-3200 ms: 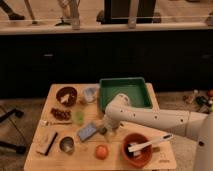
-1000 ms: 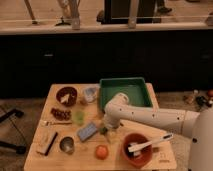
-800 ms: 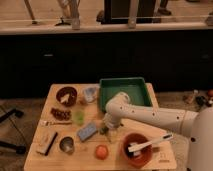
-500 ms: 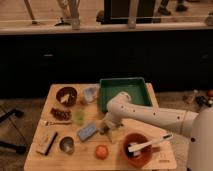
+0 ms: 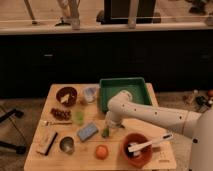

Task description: Place pepper in metal cup

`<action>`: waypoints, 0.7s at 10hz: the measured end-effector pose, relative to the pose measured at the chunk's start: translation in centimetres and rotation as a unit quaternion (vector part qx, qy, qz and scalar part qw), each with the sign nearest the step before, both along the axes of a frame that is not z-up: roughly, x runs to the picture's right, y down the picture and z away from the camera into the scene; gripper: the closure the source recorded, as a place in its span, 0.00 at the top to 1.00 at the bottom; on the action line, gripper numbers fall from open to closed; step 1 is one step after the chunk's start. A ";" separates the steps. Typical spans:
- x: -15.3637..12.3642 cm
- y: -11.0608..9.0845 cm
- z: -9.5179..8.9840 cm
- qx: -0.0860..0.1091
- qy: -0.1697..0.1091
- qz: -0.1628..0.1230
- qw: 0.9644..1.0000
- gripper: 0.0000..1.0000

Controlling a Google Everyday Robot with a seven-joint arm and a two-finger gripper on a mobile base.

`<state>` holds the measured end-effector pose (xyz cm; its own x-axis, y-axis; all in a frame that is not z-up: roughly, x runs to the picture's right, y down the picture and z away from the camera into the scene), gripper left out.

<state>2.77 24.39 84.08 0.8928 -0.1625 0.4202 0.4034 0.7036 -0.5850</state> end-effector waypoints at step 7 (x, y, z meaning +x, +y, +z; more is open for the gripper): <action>-1.1 -1.3 -2.3 0.035 -0.001 -0.015 0.999 0.00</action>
<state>1.62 23.08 81.74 0.8860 -0.2182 0.4092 0.4264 0.7300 -0.5341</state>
